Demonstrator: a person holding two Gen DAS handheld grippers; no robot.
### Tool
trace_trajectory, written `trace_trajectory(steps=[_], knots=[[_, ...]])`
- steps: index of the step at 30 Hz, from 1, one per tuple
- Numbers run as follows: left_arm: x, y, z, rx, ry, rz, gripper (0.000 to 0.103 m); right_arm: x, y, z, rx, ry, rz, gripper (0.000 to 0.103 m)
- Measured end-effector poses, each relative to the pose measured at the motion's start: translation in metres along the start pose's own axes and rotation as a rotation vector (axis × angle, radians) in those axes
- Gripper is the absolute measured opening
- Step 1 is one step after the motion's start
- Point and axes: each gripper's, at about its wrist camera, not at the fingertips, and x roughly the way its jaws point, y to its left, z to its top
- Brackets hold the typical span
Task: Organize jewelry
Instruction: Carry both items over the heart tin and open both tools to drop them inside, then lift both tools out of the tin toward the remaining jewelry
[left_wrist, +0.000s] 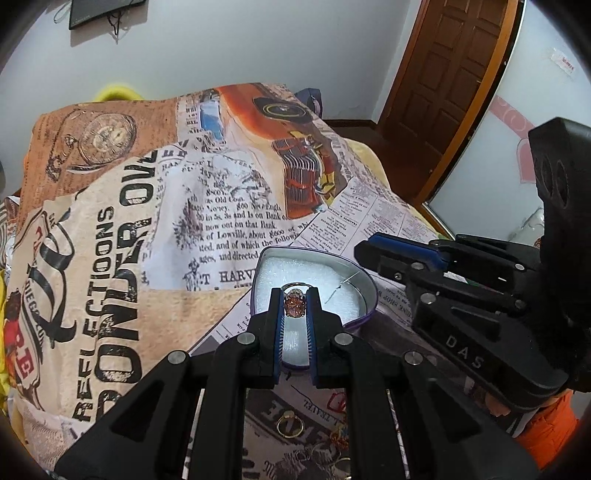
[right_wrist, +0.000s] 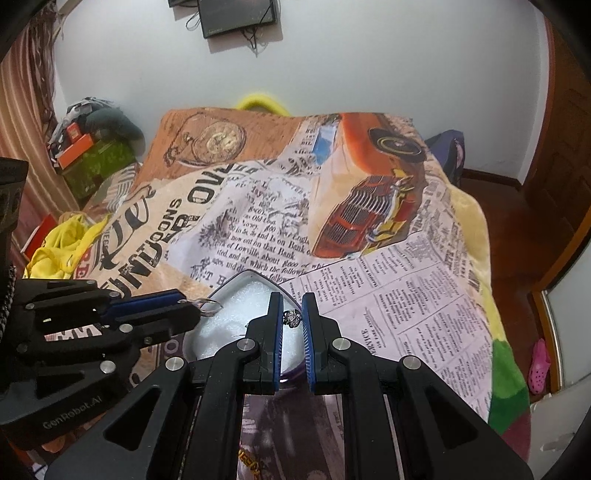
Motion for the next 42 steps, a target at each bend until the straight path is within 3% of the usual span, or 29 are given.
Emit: trace_trajectory(steps=[18, 31, 34, 38, 42], knots=[[0.011, -0.004, -0.002, 0.033, 0.038, 0.004, 0.01, 0.024, -0.003, -0.003, 0.018, 0.109, 0.061, 0.009], [-0.022, -0.004, -0.004, 0.023, 0.011, 0.043, 0.011, 0.005, 0.002, -0.002, 0.017, 0.111, 0.051, 0.01], [-0.035, -0.005, -0.005, 0.018, -0.004, 0.049, 0.014, -0.009, 0.005, -0.001, 0.004, 0.089, 0.038, 0.017], [-0.054, -0.008, -0.008, 0.016, -0.027, 0.062, 0.026, -0.03, 0.008, 0.001, 0.002, 0.049, 0.029, 0.031], [-0.073, -0.011, -0.014, 0.013, -0.041, 0.071, 0.03, -0.048, 0.011, -0.001, -0.003, 0.025, 0.015, 0.031]])
